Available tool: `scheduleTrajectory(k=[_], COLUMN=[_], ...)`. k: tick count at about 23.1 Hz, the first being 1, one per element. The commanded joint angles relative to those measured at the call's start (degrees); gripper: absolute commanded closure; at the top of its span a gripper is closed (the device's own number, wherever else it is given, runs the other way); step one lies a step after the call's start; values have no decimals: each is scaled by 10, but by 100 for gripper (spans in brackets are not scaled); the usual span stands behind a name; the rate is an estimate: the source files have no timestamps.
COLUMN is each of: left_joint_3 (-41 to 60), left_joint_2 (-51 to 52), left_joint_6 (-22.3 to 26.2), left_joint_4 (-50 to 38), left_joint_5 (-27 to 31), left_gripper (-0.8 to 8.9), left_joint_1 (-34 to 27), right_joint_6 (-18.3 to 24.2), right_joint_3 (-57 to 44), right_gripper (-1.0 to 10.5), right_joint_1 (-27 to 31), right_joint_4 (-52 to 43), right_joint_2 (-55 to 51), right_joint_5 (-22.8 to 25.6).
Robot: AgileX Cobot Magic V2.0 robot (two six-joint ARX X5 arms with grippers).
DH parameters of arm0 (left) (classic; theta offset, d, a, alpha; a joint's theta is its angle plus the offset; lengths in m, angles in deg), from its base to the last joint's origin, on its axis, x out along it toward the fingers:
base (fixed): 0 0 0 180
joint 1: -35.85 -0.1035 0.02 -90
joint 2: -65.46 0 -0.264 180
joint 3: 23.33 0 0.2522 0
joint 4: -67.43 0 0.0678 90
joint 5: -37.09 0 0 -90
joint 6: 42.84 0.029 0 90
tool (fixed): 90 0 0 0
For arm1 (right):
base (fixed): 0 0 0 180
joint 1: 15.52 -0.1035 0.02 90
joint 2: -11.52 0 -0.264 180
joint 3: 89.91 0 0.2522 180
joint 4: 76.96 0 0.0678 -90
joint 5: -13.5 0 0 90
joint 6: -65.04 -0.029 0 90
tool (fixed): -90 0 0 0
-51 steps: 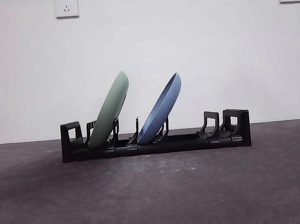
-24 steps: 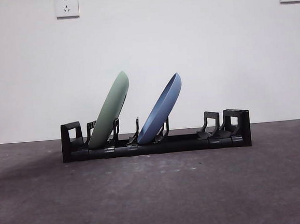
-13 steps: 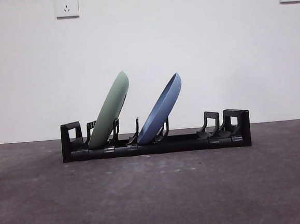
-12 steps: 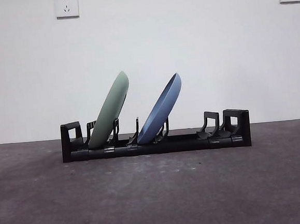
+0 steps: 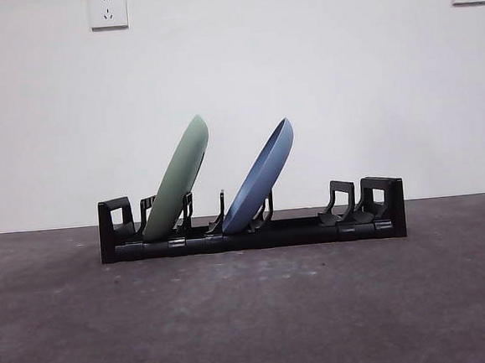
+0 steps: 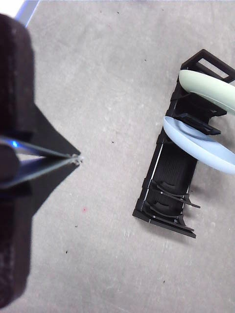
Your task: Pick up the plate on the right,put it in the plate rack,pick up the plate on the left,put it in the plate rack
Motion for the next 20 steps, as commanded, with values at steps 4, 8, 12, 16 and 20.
scheduleTrajectory(k=[4,8,12,16,20], left_joint_3=[6,6,6,6,6], left_joint_2=[-4,-12,-19,-28,-33], left_joint_6=[-17,-17,-17,-17,-17], left_joint_4=[-5,-5,-5,-5,-5], left_joint_5=[2,2,2,2,2], left_gripper=[817,817,817,817,817], left_joint_1=[-5,-6,-5,-5,-5], right_joint_6=[2,2,2,36,14], right_joint_3=[-3,-3,-3,-3,-27], right_gripper=[946,946,946,946,946], right_joint_1=[0,0,0,14,71], right_joint_4=[13,13,13,-15,-144], right_joint_2=[0,0,0,-28,-126], right_joint_5=[2,2,2,42,17])
